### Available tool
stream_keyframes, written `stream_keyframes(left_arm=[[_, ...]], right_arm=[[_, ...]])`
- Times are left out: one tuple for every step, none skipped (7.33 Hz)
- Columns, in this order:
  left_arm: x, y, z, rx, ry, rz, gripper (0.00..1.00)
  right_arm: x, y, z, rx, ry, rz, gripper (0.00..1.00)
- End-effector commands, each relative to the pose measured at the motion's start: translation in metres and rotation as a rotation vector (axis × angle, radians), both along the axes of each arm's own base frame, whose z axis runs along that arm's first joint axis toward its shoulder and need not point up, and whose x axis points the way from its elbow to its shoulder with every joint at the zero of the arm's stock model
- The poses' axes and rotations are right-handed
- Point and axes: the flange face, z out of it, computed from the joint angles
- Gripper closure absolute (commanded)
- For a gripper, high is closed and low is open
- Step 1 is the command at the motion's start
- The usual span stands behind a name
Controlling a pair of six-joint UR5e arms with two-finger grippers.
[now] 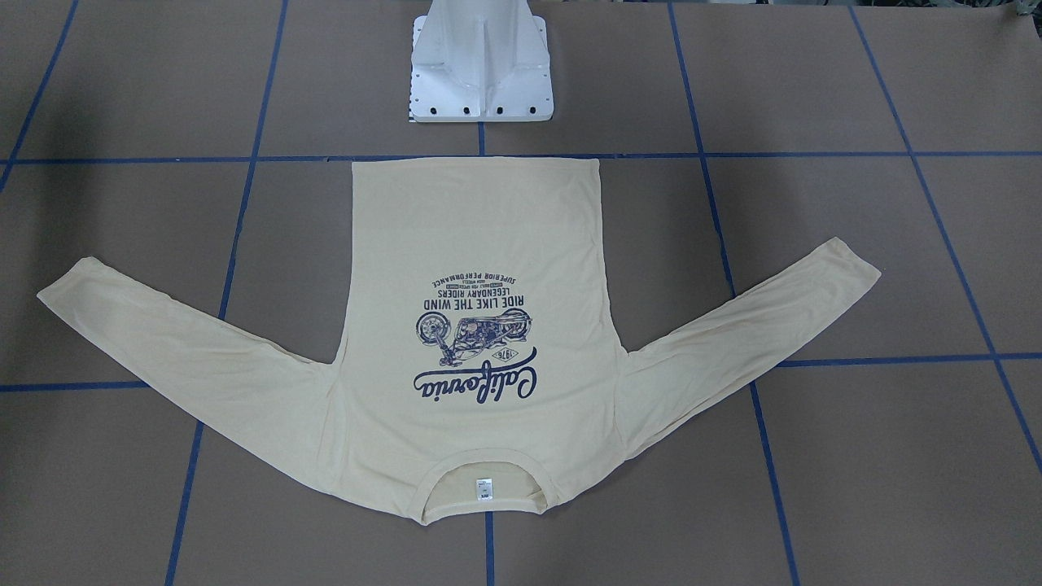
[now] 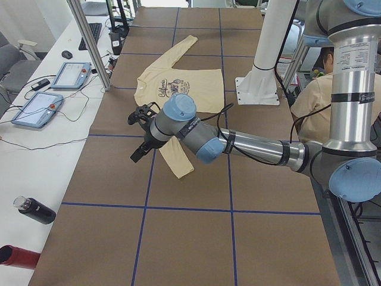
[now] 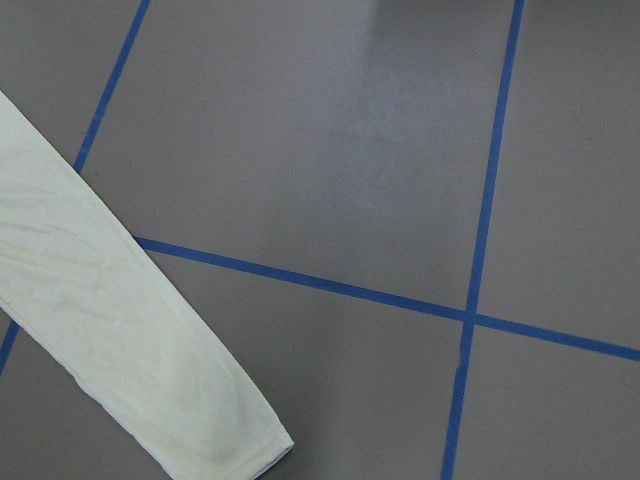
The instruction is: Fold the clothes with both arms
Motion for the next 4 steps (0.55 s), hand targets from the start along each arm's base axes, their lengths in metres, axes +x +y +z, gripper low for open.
stream_keyframes(left_arm=[[0.000, 0.001, 0.000, 0.003, 0.000, 0.000, 0.00], [0.000, 0.001, 0.000, 0.003, 0.000, 0.000, 0.00], [0.000, 0.001, 0.000, 0.003, 0.000, 0.000, 0.00], [0.000, 0.002, 0.000, 0.003, 0.000, 0.000, 0.00]], right_arm=[[-0.063, 0.000, -0.010, -0.035, -0.036, 0.062, 0.01], [-0.088, 0.019, 0.003, -0.041, -0.037, 0.093, 0.01], [-0.103, 0.038, 0.014, -0.056, -0.054, 0.135, 0.01], [-0.127, 0.056, 0.023, -0.093, -0.060, 0.186, 0.02]])
